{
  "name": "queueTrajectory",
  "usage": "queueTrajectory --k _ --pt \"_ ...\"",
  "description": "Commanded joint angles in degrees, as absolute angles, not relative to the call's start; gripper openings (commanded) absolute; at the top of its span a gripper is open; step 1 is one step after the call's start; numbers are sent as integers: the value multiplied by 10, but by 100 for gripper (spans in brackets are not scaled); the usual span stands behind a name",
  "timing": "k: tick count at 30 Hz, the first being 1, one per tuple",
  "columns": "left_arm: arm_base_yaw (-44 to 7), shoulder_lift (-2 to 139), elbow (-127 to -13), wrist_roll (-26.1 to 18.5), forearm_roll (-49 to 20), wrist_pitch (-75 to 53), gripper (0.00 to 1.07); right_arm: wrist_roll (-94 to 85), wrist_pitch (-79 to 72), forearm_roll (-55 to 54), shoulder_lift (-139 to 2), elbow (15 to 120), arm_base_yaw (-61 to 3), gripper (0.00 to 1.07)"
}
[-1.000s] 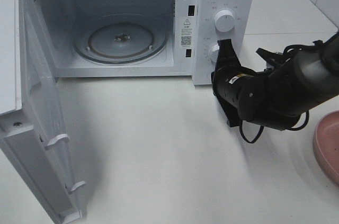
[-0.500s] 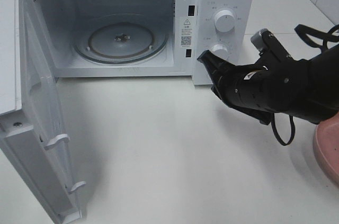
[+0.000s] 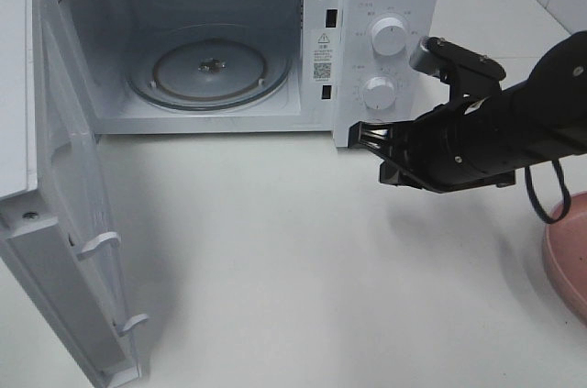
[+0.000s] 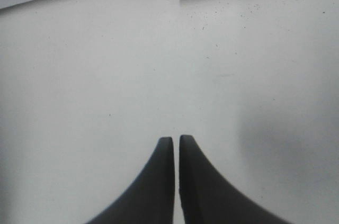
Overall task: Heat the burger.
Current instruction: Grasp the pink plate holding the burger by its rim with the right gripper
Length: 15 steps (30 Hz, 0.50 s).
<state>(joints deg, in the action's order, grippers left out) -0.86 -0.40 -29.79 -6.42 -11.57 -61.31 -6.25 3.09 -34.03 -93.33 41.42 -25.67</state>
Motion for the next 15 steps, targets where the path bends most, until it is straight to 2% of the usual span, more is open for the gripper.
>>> queueTrajectory --k 1,3,8,15 --pt "-6 -4 -296 -62 -116 -616 100 -77 91 -292 -914 427 -238 3" --pt "-6 -4 -296 -62 -116 -616 100 -74 112 -276 -909 431 -233 4" --pt "-6 -4 -296 -62 -116 -616 100 13 236 -101 -870 464 -221 5" --pt "-6 -4 -296 -62 -116 -616 100 93 316 26 -820 472 -221 8"
